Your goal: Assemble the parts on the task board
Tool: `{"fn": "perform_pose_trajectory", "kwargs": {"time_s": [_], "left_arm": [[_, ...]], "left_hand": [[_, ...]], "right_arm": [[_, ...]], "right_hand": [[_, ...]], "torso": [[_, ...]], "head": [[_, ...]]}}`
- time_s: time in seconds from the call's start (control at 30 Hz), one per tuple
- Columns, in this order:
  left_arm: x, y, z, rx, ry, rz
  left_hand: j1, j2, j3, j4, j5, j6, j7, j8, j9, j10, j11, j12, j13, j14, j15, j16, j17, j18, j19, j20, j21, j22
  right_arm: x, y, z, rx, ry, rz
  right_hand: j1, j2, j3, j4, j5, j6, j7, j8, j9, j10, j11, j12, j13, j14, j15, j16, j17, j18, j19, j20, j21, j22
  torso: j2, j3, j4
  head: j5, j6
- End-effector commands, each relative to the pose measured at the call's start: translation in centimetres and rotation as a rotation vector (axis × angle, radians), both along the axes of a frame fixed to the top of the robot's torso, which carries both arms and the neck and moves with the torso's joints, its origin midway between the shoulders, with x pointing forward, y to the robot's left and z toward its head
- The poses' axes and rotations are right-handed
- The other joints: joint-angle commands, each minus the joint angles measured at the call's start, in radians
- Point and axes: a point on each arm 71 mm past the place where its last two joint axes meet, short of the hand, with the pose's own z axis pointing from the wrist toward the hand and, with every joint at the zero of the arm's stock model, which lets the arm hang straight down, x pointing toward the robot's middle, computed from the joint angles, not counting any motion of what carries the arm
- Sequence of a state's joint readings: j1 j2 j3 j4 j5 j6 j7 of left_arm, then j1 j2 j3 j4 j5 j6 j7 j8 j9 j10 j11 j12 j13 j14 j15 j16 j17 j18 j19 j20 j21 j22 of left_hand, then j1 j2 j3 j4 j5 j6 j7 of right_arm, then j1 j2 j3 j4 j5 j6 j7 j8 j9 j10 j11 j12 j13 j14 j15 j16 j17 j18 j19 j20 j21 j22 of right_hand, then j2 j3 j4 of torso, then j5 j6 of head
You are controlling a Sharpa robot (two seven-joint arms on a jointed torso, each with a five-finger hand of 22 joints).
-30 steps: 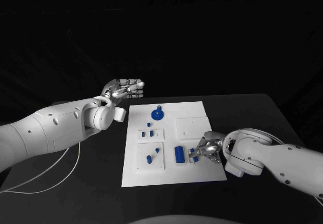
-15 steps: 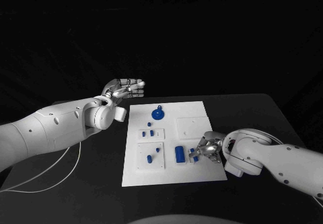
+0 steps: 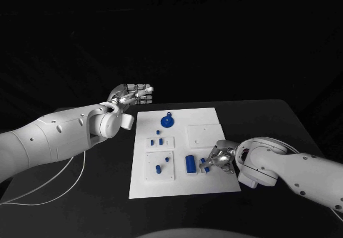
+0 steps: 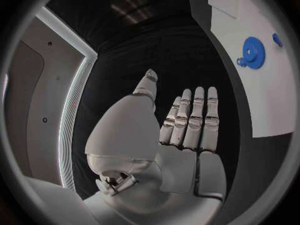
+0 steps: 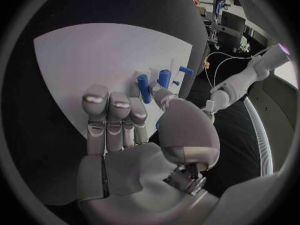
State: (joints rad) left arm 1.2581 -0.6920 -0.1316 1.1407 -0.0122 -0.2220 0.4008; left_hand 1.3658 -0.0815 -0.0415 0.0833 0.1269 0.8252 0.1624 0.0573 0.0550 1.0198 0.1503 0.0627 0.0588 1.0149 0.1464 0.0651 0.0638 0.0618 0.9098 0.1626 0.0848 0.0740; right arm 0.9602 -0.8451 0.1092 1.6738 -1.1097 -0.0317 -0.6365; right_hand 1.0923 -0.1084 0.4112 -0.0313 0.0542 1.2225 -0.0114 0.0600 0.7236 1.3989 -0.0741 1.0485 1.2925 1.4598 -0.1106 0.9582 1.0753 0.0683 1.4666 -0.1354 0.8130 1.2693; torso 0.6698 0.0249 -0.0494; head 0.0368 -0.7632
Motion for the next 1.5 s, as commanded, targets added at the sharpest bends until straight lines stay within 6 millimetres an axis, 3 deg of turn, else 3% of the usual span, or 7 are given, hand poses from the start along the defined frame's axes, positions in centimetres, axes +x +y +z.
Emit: {"fn": "perform_pose_trajectory", "kwargs": {"time_s": [0.03, 0.33, 0.37, 0.83, 1.4, 1.5], "left_arm": [[-0.03, -0.22, 0.09, -0.004, -0.006, -0.013], [-0.05, -0.2, 0.09, -0.003, -0.006, -0.013], [-0.05, -0.19, 0.09, -0.003, -0.006, -0.013], [-0.09, -0.06, 0.09, -0.002, -0.005, -0.011], [-0.1, 0.1, 0.08, -0.001, -0.004, -0.009], [-0.1, 0.09, 0.07, -0.001, -0.003, -0.009]], "left_hand": [[-0.001, 0.0, -0.002, 0.001, -0.005, 0.002, 0.006, -0.001, 0.0, -0.003, 0.007, -0.004, -0.001, -0.002, 0.009, -0.005, -0.002, -0.002, 0.005, -0.004, -0.001, -0.001], [0.0, 0.0, -0.001, 0.001, -0.005, 0.003, 0.004, -0.001, 0.0, -0.003, 0.006, -0.004, -0.001, -0.003, 0.009, -0.005, -0.001, -0.002, 0.005, -0.004, -0.001, -0.001], [0.0, 0.0, -0.001, 0.001, -0.005, 0.003, 0.004, -0.001, 0.0, -0.003, 0.006, -0.004, -0.001, -0.003, 0.009, -0.005, -0.001, -0.002, 0.005, -0.004, -0.001, -0.001], [0.0, 0.0, -0.001, 0.001, -0.005, 0.003, 0.004, -0.001, 0.0, -0.003, 0.006, -0.004, -0.001, -0.003, 0.009, -0.005, -0.001, -0.002, 0.005, -0.004, -0.001, -0.001], [0.001, -0.001, 0.0, 0.004, -0.005, 0.006, 0.003, -0.001, 0.0, -0.003, 0.005, -0.004, -0.001, -0.003, 0.009, -0.005, -0.001, -0.002, 0.005, -0.004, -0.001, -0.001], [0.001, -0.001, 0.0, 0.004, -0.005, 0.006, 0.003, -0.001, 0.0, -0.003, 0.005, -0.004, -0.001, -0.003, 0.009, -0.005, -0.001, -0.002, 0.005, -0.004, -0.001, -0.001]], "right_arm": [[-0.06, 0.13, 0.0, 0.009, -0.003, 0.0], [-0.08, 0.17, 0.09, 0.018, -0.01, -0.006], [-0.08, 0.18, 0.09, 0.018, -0.01, -0.006], [-0.24, 0.09, 0.22, 0.024, -0.012, -0.005], [-0.39, -0.17, 0.38, 0.027, -0.018, -0.008], [-0.38, -0.22, 0.37, 0.028, -0.017, -0.003]], "right_hand": [[0.003, -0.011, -0.001, 0.012, -0.003, 0.004, 0.004, 0.004, -0.001, -0.006, 0.002, 0.001, 0.001, -0.002, -0.007, -0.007, 0.001, -0.002, 0.054, -0.004, 0.0, -0.001], [-0.005, -0.031, -0.021, 0.048, -0.005, 0.01, 0.006, 0.005, 0.001, -0.004, 0.003, 0.001, 0.003, 0.0, -0.007, -0.007, 0.004, -0.002, 0.055, -0.006, 0.0, -0.002], [0.006, -0.034, -0.031, 0.067, -0.005, 0.01, 0.006, 0.004, 0.004, -0.004, 0.003, -0.001, 0.003, 0.0, -0.008, -0.008, 0.006, -0.002, 0.055, -0.007, 0.0, -0.003], [-0.012, -0.059, -0.06, 0.114, -0.005, 0.014, 0.008, 0.005, 0.013, -0.004, 0.004, -0.006, 0.002, 0.0, -0.007, -0.013, 0.005, 0.0, 0.054, -0.006, -0.001, -0.006], [-0.01, -0.054, -0.058, 0.117, -0.004, 0.019, 0.006, 0.005, 0.018, -0.004, 0.003, -0.006, 0.002, 0.001, -0.007, -0.016, 0.003, 0.0, 0.054, -0.005, -0.002, -0.007], [0.014, -0.052, -0.054, 0.095, -0.002, 0.021, 0.004, 0.005, 0.02, -0.003, 0.001, -0.006, 0.001, 0.001, -0.008, -0.016, 0.003, 0.0, 0.054, -0.005, -0.002, -0.008]], "torso": [[0.0, -0.0001, 0.0], [0.0, -0.0007, 0.0012], [0.0, -0.0007, 0.0012], [0.0, 0.0, -0.0002], [0.0, -0.0003, 0.0002], [0.0, -0.0004, 0.0004]], "head": [[0.0, 0.0], [0.002, 0.001], [0.002, 0.001], [0.006, 0.0], [0.003, 0.0], [0.002, -0.001]]}}
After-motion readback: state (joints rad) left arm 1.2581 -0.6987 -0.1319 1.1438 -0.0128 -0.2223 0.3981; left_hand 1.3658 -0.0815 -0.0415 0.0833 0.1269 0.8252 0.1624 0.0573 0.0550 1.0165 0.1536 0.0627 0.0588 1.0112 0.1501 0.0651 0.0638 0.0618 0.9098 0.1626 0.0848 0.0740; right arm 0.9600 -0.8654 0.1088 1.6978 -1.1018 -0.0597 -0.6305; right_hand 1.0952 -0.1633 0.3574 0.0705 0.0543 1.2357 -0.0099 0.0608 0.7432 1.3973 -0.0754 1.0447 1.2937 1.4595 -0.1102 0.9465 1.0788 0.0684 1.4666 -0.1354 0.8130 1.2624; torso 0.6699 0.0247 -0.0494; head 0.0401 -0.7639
